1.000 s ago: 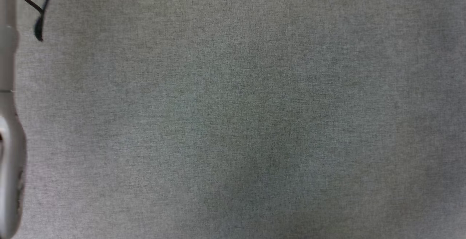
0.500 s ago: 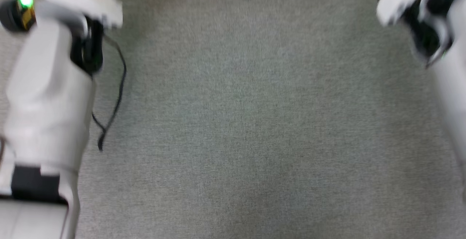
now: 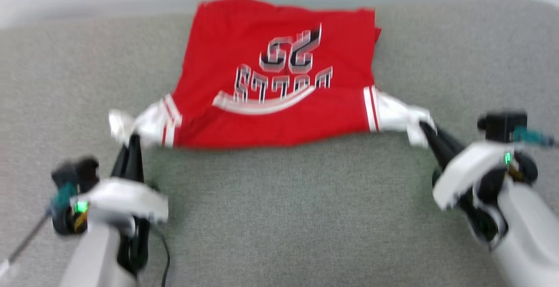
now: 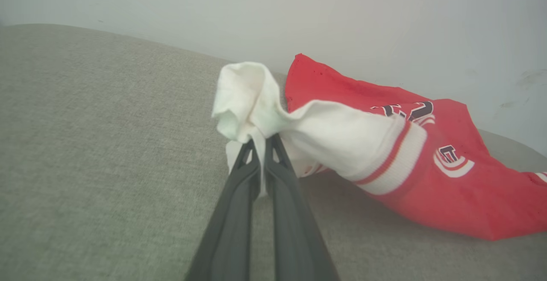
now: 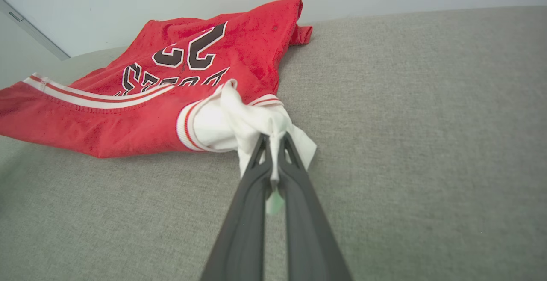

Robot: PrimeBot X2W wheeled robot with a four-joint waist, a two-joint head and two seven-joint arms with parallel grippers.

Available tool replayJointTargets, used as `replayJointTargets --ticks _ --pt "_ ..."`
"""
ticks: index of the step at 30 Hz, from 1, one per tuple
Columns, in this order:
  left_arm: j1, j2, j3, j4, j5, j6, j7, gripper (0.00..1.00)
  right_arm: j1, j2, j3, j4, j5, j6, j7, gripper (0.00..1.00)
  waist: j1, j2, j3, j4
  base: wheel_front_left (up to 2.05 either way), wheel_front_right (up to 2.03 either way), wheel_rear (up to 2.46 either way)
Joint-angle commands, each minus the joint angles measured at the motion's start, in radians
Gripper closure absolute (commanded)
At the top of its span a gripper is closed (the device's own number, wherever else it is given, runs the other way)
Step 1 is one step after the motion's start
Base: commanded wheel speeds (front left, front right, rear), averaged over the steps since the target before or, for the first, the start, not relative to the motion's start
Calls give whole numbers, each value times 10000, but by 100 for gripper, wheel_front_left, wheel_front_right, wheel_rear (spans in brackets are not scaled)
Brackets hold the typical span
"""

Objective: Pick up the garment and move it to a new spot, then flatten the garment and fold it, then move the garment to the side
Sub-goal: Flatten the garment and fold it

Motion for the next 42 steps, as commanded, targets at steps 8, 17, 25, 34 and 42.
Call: replayJointTargets --ticks 8,17,25,34,42 --pt "3101 -87 223 -1973 -57 655 172 100 3606 191 -1239 -1815 -294 -7 507 100 2 0 -1344 141 0 0 0" --pt "4978 -54 -291 -3781 320 1343 972 100 6717 1226 -3007 -3970 -1774 -9 1491 0 2 0 -1981 536 0 0 0" --pt "4879 -202 -653 -4504 412 1456 1245 100 6903 1558 -3769 -5677 -2165 -7 2055 0 2 0 -1935 1055 0 0 0" --pt "4004 -288 -1030 -4835 635 1213 1134 100 3684 909 -5056 -3924 -1490 -6 2736 0 2 0 -968 1923 0 0 0" --pt "2811 -377 -1664 -4639 966 672 961 100 391 7 -5293 -1265 -1459 -6 4365 0 2 0 333 3088 0 0 0"
